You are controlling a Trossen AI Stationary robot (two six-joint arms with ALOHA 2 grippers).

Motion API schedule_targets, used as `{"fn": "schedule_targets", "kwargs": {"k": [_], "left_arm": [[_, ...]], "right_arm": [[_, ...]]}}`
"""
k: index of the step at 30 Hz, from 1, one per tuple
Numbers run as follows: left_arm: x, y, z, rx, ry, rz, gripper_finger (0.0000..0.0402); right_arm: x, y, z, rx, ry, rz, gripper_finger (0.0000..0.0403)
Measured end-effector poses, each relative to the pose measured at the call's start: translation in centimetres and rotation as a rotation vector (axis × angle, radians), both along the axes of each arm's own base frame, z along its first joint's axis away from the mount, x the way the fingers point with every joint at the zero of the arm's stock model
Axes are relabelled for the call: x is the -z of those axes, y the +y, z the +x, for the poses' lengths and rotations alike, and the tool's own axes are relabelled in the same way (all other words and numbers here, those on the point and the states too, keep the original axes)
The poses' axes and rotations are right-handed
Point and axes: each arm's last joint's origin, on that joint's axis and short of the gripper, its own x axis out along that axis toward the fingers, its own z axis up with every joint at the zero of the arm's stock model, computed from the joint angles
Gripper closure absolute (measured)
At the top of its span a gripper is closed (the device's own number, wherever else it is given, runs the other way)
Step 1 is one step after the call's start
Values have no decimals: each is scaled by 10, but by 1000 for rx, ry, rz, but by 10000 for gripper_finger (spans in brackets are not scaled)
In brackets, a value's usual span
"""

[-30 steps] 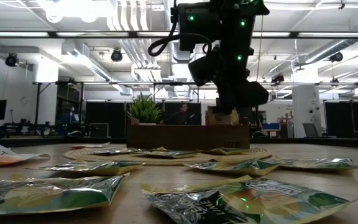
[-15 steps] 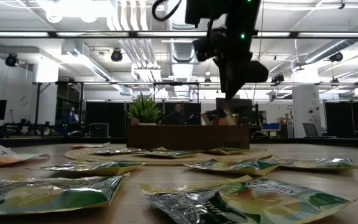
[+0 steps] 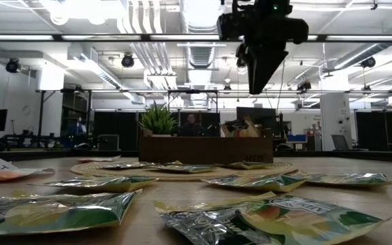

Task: Pick & Place Tea
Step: Put the orange tea bag into the right section of the wooden organizer

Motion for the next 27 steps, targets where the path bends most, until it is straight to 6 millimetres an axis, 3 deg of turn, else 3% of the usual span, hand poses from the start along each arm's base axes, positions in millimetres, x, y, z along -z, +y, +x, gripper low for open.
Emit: {"fn": "schedule_targets", "kwargs": {"k": [5,15,27], "left_arm": [[0,0,0,0,0,0,213],[0,0,0,0,0,-1,213],[0,0,0,0,0,3,213]], "right_arm": [[4,-12,5,23,-16,6,385],[1,-51,14,160,-132,10,395],[7,-89,9,256,-157,98,395]]}}
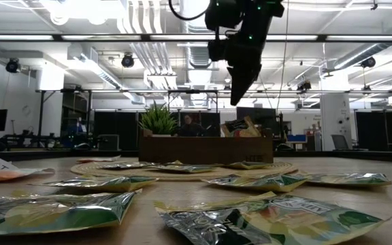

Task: Pick & Place Tea
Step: Put the orange tea bag into the right section of the wooden organizer

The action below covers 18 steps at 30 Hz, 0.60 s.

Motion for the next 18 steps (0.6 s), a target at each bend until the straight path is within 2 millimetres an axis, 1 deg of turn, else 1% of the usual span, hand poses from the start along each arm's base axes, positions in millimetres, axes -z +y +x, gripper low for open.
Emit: {"fn": "schedule_targets", "kwargs": {"k": [4,6,11,18], "left_arm": [[0,0,0,0,0,1,213],[0,0,0,0,0,1,213],[0,0,0,0,0,-1,213],[0,0,0,0,1,-2,213]], "right_arm": [[9,-9,-3,37,-13,88,395],[13,-12,-5,60,-12,97,395],[17,-12,-5,56,-23,130,395],[26,-12,-9,65,7,143,395]]}}
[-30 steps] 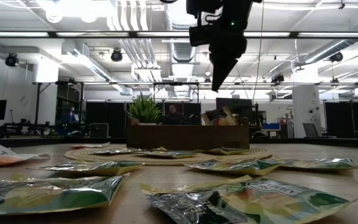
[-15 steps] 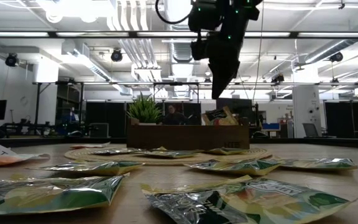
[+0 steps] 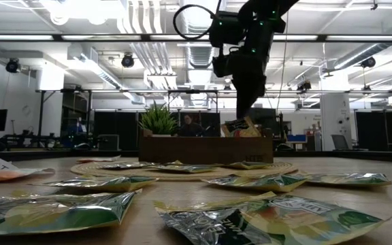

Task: Pick & Place Tea
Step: Put the orange tea bag into the right section of the wooden organizer

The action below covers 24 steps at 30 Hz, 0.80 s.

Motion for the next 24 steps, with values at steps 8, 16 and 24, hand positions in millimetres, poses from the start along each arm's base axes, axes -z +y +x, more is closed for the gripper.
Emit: {"fn": "schedule_targets", "kwargs": {"k": [8,16,24], "left_arm": [[0,0,0,0,0,-1,213],[0,0,0,0,0,-2,213],[0,0,0,0,0,-2,213]], "right_arm": [[5,2,-6,2,61,19,395],[-3,3,-11,0,91,34,395],[-23,2,-5,-30,20,8,394]]}}
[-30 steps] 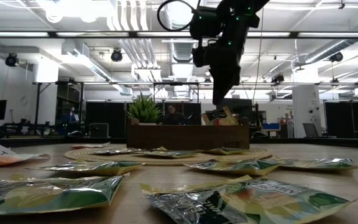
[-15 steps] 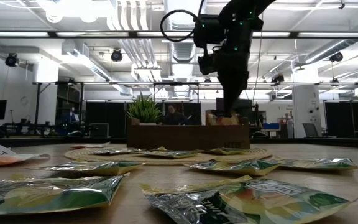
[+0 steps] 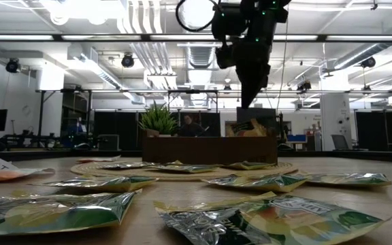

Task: Pick & Place Tea
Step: Put the orange tea bag into the right section of the wooden organizer

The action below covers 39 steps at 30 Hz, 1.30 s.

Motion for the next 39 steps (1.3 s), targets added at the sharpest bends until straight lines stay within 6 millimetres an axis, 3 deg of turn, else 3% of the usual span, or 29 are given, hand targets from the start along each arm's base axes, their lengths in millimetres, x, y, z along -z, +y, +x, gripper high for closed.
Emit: {"fn": "schedule_targets", "kwargs": {"k": [5,19,30,39], "left_arm": [[0,0,0,0,0,0,213],[0,0,0,0,0,0,213],[0,0,0,-1,0,0,213],[0,0,0,0,0,1,213]], "right_arm": [[-4,2,2,-66,-30,56,379],[6,3,-2,-163,-2,58,260],[23,1,-10,-168,55,74,277],[24,1,-9,-168,44,73,296]]}}
